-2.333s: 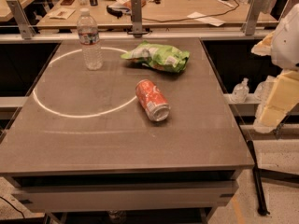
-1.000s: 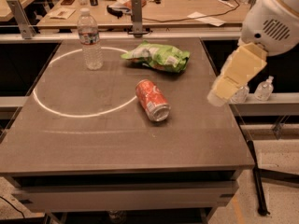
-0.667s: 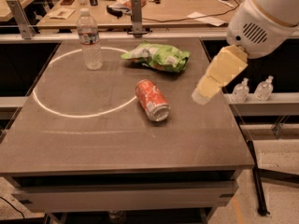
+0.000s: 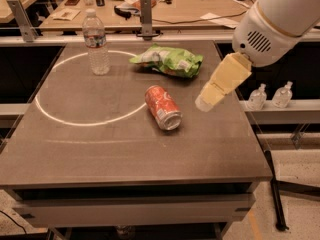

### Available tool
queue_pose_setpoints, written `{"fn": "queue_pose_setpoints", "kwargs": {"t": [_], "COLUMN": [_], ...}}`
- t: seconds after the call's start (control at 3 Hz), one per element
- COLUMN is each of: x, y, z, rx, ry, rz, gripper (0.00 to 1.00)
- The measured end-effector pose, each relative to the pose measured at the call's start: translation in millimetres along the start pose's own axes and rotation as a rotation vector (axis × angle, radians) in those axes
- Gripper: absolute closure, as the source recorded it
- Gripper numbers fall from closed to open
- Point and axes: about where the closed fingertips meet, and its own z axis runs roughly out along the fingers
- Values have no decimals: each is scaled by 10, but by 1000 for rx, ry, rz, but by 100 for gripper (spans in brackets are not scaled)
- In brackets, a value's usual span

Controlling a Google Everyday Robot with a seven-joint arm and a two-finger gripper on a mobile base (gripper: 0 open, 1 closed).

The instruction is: Place coke can upright

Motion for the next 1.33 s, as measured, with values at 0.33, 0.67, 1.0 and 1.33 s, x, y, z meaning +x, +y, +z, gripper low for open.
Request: {"fn": "queue_pose_setpoints", "kwargs": {"t": [0.33,0.67,1.0,1.33], "x": [-18,-136,-310,-484], "y": [38,109,138,186], "z": [131,423,674,888], "rx": [-7,-24,-26,-31], "ry": [17,79,153,193], "rz": [56,126,164,176], "gripper": [0,0,0,0]}}
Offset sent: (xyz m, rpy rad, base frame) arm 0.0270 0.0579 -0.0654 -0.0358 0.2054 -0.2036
